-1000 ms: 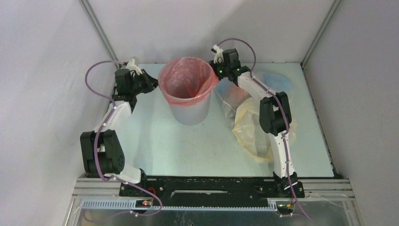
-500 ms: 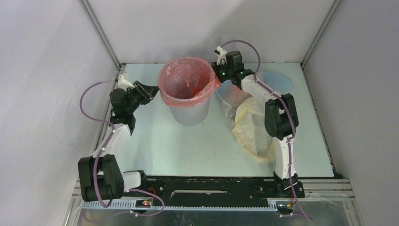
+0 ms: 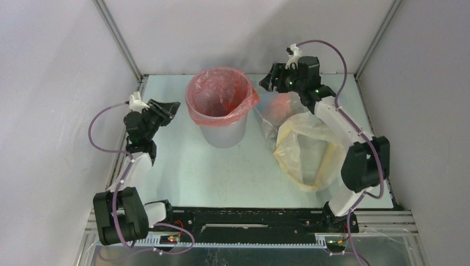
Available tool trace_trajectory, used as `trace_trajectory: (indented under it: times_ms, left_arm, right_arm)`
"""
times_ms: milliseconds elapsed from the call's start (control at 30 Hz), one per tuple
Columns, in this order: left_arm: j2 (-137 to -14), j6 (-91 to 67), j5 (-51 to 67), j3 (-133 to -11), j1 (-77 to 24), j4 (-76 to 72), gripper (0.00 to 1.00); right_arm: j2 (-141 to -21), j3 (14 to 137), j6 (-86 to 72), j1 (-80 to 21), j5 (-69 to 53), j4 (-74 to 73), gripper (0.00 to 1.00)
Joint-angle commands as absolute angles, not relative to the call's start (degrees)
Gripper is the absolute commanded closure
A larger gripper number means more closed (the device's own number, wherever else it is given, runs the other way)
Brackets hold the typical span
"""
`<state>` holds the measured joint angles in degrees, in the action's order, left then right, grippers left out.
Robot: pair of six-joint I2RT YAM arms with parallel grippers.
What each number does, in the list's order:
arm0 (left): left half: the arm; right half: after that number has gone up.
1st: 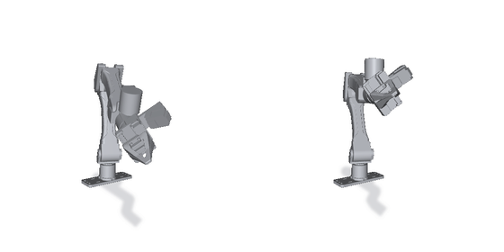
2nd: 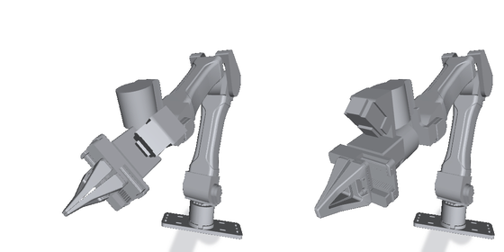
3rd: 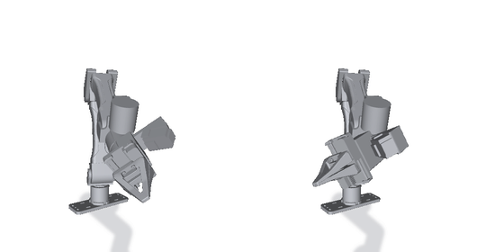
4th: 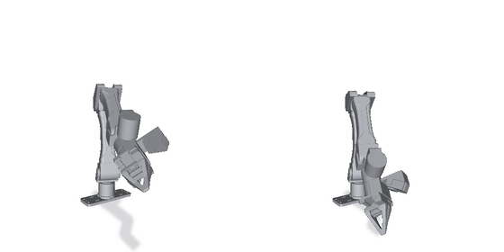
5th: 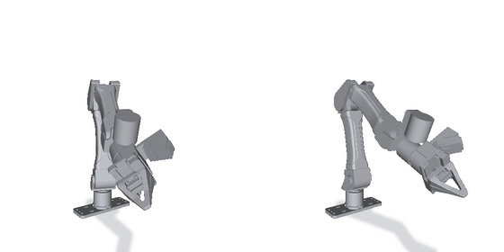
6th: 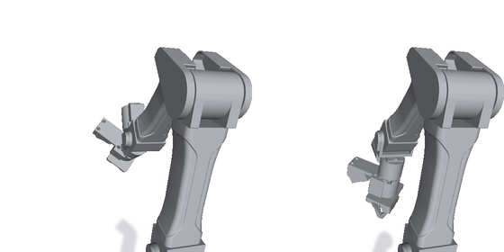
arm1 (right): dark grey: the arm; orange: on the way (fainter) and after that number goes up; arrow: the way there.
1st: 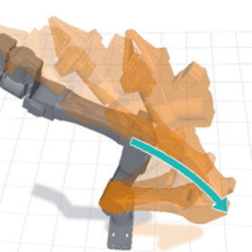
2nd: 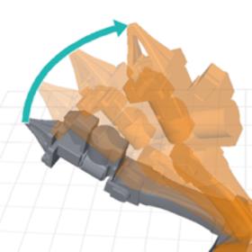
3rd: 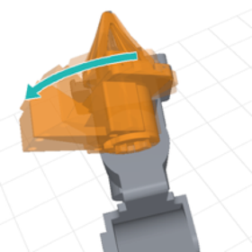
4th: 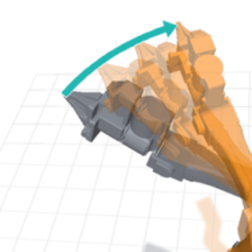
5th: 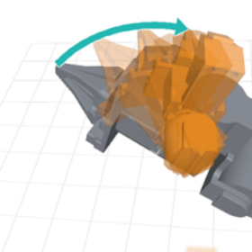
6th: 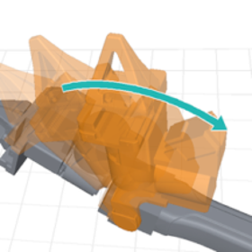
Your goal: Put the trash bags into the trash bin
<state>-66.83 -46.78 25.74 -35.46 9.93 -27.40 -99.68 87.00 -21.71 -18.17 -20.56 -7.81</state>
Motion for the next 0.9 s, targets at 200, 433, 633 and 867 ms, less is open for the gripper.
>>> trace_trajectory:
  times_ms: [200, 433, 633, 867]
  left_arm:
    - [-65.86, -51.95, 26.45, -34.04, 10.04, -33.70, 0.49]
    - [-68.98, -56.77, 27.34, -34.48, 9.17, -36.30, 0.44]
    - [-68.99, -57.42, 26.27, -33.46, 8.88, -37.09, 0.43]
    - [-68.38, -56.21, 25.06, -33.55, 7.67, -36.96, 0.43]
  right_arm:
    - [-85.13, 81.46, -40.81, -26.67, 4.16, -17.85, 0.05]
    - [-86.02, 90.83, -54.14, -37.87, 23.71, -33.72, 0.21]
    - [-92.20, 101.70, -61.82, -40.86, 29.16, -47.96, 0.35]
    - [-93.89, 100.44, -62.41, -40.78, 24.45, -45.97, 0.41]
